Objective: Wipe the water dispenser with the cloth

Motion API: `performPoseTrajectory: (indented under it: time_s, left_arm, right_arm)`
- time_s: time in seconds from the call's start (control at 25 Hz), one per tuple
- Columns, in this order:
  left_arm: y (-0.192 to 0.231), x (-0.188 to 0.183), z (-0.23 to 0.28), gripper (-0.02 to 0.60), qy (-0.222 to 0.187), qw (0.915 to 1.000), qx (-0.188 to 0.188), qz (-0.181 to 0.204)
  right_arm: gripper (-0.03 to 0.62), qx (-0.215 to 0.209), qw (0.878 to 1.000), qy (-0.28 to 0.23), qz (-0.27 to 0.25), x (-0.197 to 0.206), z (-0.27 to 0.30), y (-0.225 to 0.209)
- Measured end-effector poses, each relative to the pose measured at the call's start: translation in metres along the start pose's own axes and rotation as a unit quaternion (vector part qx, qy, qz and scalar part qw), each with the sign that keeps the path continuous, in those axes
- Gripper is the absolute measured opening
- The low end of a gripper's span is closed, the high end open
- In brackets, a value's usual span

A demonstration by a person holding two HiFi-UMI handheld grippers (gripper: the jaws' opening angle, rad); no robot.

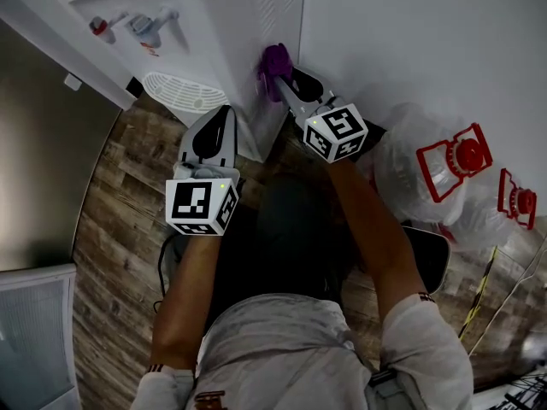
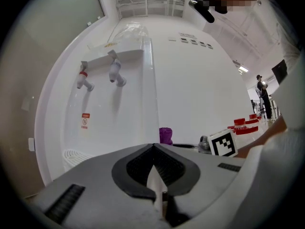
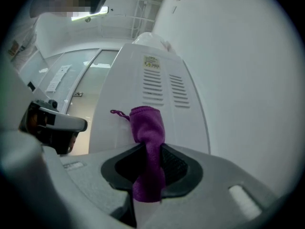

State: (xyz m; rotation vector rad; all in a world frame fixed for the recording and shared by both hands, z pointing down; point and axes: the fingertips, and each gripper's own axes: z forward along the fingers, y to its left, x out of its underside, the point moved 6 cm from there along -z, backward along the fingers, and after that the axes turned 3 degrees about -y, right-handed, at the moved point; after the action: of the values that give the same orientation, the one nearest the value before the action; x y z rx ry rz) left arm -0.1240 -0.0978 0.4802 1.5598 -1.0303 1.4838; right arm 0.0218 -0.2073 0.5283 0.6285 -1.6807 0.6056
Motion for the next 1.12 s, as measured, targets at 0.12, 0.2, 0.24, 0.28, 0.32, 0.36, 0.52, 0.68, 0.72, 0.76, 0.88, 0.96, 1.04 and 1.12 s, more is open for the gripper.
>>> performPoseTrajectory:
  time_s: [0.12,0.2,0.24,0.28,0.32,0.36,0.52,0.68,0.72,0.76,0.88,0.96,1.04,1.12]
  left_arm:
    - [-0.001,0.003,-0.004,-0.002,0.006,1.0,-0.002,0.006]
    - [-0.002,0.006,-0.007,-0.002,0.009,0.9999,-0.004,0.012]
    - [-0.003,0.007,-0.008,-0.002,0.01,0.9998,-0.005,0.013]
    - [-0.002,0.009,-0.008,-0.002,0.012,0.9998,-0.008,0.014]
    - [-0.001,0.01,-0.008,-0.002,0.013,0.9997,-0.011,0.015]
    - [0.0,0.012,-0.007,-0.002,0.015,0.9997,-0.013,0.016]
    - [0.005,0.016,-0.005,-0.002,0.022,0.9994,-0.017,0.022]
    - [0.005,0.021,-0.004,-0.002,0.03,0.9991,-0.018,0.025]
    - [0.005,0.022,-0.003,-0.002,0.031,0.999,-0.017,0.026]
    - [0.005,0.023,-0.002,-0.002,0.033,0.999,-0.016,0.027]
    - [0.007,0.024,-0.001,-0.002,0.034,0.9989,-0.017,0.028]
    - [0.008,0.025,0.0,-0.002,0.033,0.9989,-0.019,0.027]
    - [0.007,0.027,0.001,-0.002,0.032,0.999,-0.019,0.026]
    - [0.007,0.03,0.002,-0.002,0.03,0.9991,-0.02,0.024]
  right_arm:
    - [0.094,0.026,1.0,-0.004,0.006,0.005,0.007,-0.024]
    - [0.094,0.039,0.999,-0.004,0.006,0.008,0.011,-0.039]
    - [0.094,0.043,0.999,-0.004,0.004,0.009,0.012,-0.045]
    - [0.094,0.047,0.999,-0.002,0.002,0.011,0.014,-0.051]
    - [0.093,0.05,0.999,0.001,-0.001,0.012,0.015,-0.057]
    - [0.094,0.054,0.999,0.005,-0.005,0.014,0.017,-0.063]
    - [0.093,0.077,0.997,0.016,-0.01,0.021,0.023,-0.084]
    - [0.092,0.101,0.995,0.02,-0.008,0.026,0.025,-0.099]
    - [0.091,0.107,0.994,0.022,-0.009,0.028,0.024,-0.102]
    - [0.089,0.114,0.993,0.024,-0.01,0.029,0.023,-0.106]
    - [0.087,0.123,0.992,0.027,-0.009,0.032,0.019,-0.11]
    - [0.087,0.119,0.993,0.024,-0.007,0.031,0.013,-0.107]
    - [0.087,0.107,0.994,0.016,-0.005,0.029,0.005,-0.097]
    - [0.087,0.085,0.996,0.009,-0.004,0.026,-0.005,-0.08]
